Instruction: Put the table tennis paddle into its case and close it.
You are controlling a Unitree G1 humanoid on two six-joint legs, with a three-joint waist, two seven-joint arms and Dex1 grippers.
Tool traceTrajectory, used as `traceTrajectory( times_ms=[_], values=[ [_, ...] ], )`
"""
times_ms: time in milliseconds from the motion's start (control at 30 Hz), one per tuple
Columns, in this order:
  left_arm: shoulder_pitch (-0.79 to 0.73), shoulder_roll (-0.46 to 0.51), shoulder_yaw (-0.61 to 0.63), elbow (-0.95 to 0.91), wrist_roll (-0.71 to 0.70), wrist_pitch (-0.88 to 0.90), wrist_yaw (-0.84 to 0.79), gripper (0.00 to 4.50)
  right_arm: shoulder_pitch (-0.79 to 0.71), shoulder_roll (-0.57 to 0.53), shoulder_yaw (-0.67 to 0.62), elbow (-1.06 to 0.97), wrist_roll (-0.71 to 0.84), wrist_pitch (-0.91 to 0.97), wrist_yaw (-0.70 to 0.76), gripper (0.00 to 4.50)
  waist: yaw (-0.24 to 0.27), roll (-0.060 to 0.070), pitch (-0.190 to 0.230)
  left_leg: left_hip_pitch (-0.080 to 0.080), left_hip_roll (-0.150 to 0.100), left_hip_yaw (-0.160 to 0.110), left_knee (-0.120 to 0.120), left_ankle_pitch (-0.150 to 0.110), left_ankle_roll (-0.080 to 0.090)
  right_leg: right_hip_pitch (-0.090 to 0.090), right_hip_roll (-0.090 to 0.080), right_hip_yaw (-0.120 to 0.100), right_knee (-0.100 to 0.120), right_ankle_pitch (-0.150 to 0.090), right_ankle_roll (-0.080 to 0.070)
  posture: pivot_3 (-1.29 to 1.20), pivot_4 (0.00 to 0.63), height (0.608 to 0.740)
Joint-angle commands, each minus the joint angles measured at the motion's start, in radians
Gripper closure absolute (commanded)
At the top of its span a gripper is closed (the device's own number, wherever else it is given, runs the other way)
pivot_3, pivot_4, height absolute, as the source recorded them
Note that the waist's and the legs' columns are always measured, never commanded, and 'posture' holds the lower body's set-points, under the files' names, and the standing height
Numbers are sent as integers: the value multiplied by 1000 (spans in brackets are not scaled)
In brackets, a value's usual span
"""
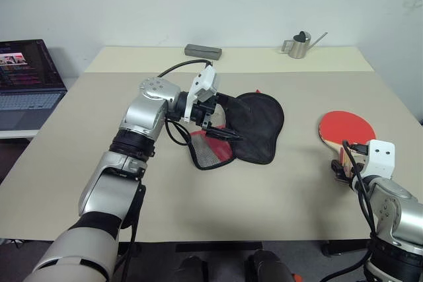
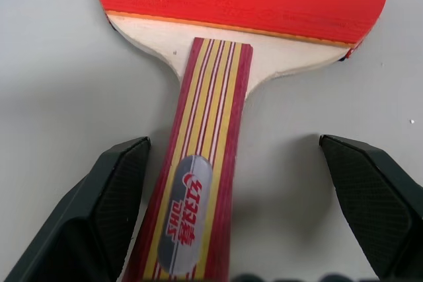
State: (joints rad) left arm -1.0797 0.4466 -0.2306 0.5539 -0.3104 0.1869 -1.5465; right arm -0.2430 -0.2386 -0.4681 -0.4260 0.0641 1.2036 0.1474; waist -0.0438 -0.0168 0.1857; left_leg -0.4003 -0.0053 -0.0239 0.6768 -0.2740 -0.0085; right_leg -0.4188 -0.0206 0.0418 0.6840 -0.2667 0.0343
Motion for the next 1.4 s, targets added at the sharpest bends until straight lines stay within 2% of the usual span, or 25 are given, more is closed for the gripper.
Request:
traceTrajectory(
  times_ms=[33,500,600,767,900,1133,1400],
  values=[
    [-22,17,9,-10,-4,-19,-68,0,0,6,27,24,10,-40,-15,39,-2,0,0,0,0,0,0,0,0,0,0,0,0,0,0,0,150,740],
    [-6,30,21,6,6,-28,-50,0,-13,-26,80,152,3,-151,-41,39,-12,-2,-1,9,0,0,1,0,1,10,0,0,-2,1,2,0,150,740],
    [-4,31,24,9,8,-29,-41,0,-25,-23,73,176,7,-151,-51,615,-12,-3,-2,10,0,0,1,1,1,11,0,0,-2,2,2,0,150,740],
    [12,41,34,3,8,-27,-30,0,-36,-24,67,192,21,-148,-60,2268,-12,-5,-3,11,0,0,1,1,2,13,0,0,-3,2,3,0,150,740],
    [37,58,38,-13,3,-19,-29,0,-49,-38,54,208,37,-148,-69,3306,-11,-6,-4,11,0,0,1,1,2,13,0,0,-3,3,3,0,150,740],
    [62,88,53,-35,0,-3,-3,0,-63,-59,51,196,39,-156,-76,3353,-8,-7,-4,11,0,0,1,1,2,13,-1,0,-3,3,3,0,150,740],
    [140,156,103,-113,-12,47,22,0,-101,-50,49,2,68,-52,-88,3353,-6,-6,-4,6,0,-1,1,1,2,8,-1,0,-3,3,3,0,150,740]
  ],
)
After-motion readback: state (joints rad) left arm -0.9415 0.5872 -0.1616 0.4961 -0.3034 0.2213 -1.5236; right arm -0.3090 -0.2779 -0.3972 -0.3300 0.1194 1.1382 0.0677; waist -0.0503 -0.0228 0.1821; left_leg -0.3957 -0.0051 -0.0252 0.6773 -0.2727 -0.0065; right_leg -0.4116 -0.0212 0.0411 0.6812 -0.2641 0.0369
